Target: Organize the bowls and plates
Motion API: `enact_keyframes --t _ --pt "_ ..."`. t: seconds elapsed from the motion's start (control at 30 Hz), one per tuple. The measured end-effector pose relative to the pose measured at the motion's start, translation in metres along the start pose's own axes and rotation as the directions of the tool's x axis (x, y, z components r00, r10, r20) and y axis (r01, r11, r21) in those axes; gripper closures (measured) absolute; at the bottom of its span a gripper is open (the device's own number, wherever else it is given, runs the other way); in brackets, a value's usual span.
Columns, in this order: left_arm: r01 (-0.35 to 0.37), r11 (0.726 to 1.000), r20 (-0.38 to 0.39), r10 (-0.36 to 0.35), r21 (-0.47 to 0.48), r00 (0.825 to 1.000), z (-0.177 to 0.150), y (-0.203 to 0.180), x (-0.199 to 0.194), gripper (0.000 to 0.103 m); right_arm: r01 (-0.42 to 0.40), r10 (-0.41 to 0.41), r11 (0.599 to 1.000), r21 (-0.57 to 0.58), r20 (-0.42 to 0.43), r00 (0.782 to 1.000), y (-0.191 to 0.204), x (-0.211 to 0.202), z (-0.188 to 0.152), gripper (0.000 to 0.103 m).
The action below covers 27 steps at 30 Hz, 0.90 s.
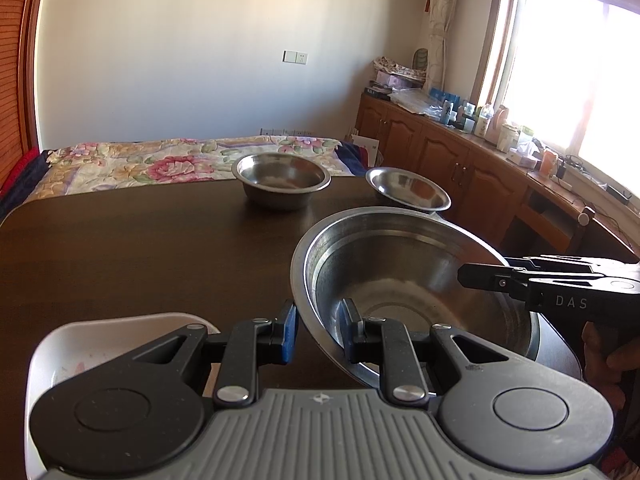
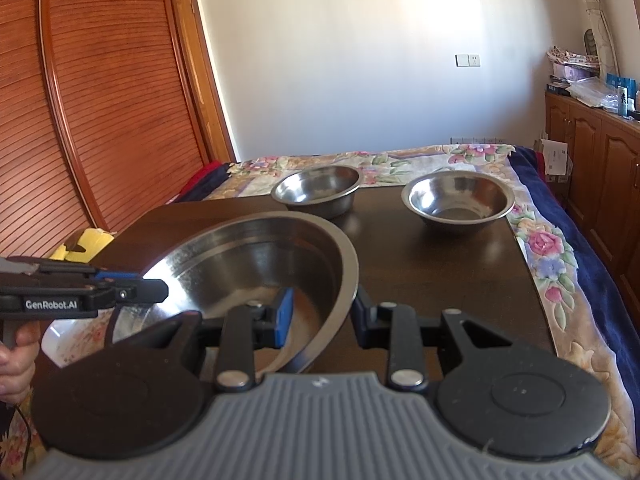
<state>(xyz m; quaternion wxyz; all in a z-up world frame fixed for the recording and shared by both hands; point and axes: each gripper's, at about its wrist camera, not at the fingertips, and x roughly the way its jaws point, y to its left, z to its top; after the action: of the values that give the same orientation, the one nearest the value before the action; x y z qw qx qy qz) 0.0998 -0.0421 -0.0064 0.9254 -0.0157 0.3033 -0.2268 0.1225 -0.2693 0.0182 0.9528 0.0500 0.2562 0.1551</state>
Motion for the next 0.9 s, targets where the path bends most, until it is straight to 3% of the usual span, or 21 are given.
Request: enact_keyframes --t 0.9 --pt "0.002 1.0 -0.035 -0.002 -0.008 0.999 -0.022 -0.001 0.007 0.081 0.009 -0.008 1.0 0.025 -0.042 0.999 0.0 0.002 -0.025 0.07"
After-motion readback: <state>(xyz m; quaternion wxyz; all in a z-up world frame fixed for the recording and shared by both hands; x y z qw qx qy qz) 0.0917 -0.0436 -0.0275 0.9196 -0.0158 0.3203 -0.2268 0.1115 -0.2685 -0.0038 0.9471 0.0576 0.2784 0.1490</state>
